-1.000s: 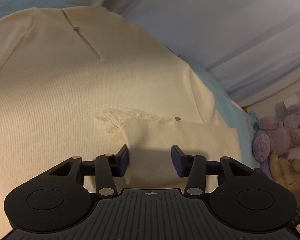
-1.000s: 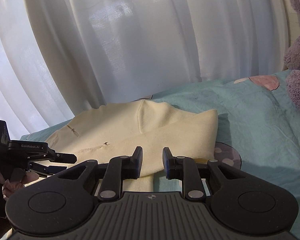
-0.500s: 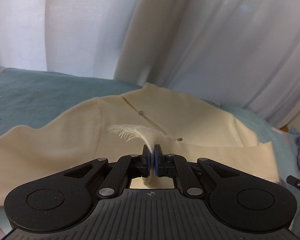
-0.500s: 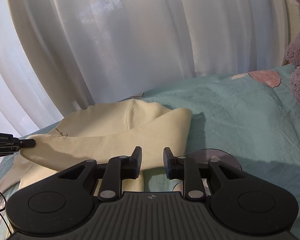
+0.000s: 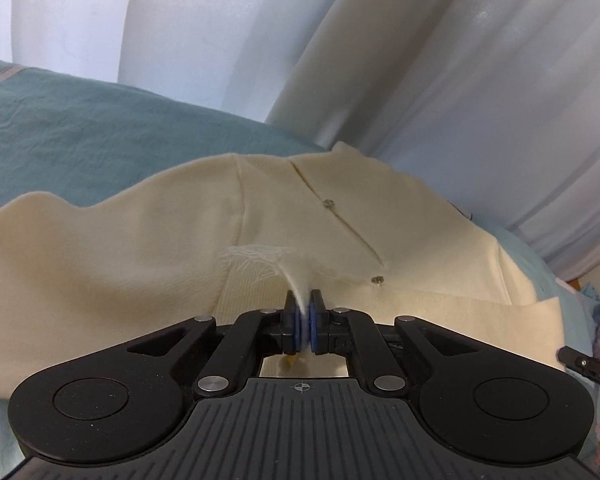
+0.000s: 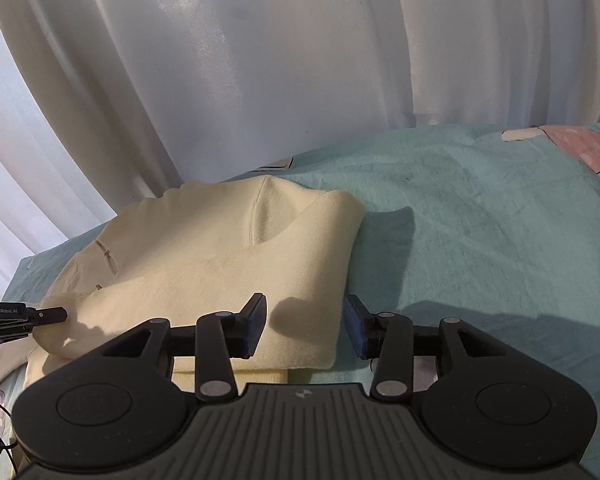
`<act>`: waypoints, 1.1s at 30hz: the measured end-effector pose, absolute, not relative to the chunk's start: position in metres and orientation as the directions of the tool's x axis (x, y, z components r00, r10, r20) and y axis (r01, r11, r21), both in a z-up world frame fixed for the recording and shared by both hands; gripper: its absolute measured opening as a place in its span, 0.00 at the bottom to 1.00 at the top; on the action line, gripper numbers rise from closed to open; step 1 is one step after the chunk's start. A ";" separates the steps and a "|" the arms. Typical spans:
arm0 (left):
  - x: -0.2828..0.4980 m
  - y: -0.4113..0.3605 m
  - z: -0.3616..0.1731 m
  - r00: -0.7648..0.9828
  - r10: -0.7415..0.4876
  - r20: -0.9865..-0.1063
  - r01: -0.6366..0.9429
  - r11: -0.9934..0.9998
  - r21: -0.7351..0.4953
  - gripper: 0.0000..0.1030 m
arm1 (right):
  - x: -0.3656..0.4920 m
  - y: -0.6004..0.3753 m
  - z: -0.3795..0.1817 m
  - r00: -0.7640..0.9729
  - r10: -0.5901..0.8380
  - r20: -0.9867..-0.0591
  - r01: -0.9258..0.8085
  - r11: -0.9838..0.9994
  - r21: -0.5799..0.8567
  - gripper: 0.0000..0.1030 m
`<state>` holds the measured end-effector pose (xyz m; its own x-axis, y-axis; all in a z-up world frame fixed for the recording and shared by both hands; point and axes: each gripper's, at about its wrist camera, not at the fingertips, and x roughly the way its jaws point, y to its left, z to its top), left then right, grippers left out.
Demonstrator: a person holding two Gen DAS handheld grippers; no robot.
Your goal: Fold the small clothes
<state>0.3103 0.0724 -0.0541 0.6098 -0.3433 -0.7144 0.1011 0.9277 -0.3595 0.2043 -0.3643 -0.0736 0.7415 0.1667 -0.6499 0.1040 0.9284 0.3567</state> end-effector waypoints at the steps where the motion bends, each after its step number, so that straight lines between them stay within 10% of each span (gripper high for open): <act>1: 0.309 0.072 -0.050 0.622 -0.341 -0.705 0.118 0.931 -0.347 0.06 | 0.207 -0.364 -0.074 0.740 0.167 -0.652 0.104 0.929 0.356 0.41; 11: 0.324 0.073 -0.043 0.668 -0.245 -0.703 0.141 0.969 -0.204 0.06 | 0.240 -0.354 -0.080 0.709 0.177 -0.682 0.080 0.941 0.327 0.41; 15: 0.325 0.073 -0.046 0.676 -0.229 -0.701 0.137 0.973 -0.186 0.06 | 0.250 -0.350 -0.079 0.705 0.164 -0.690 0.074 0.950 0.303 0.30; 17: 0.326 0.075 -0.045 0.687 -0.220 -0.693 0.128 0.975 -0.183 0.06 | 0.252 -0.347 -0.077 0.711 0.154 -0.686 0.059 0.959 0.276 0.09; 27: 0.332 0.072 -0.065 0.640 -0.172 -0.749 0.103 0.985 -0.139 0.07 | 0.265 -0.335 -0.076 0.734 -0.031 -0.679 0.096 0.994 0.059 0.00; 33: 0.318 0.090 -0.057 0.660 -0.177 -0.731 0.071 0.982 -0.173 0.17 | 0.240 -0.321 -0.059 0.758 0.120 -0.641 -0.045 0.990 0.131 0.01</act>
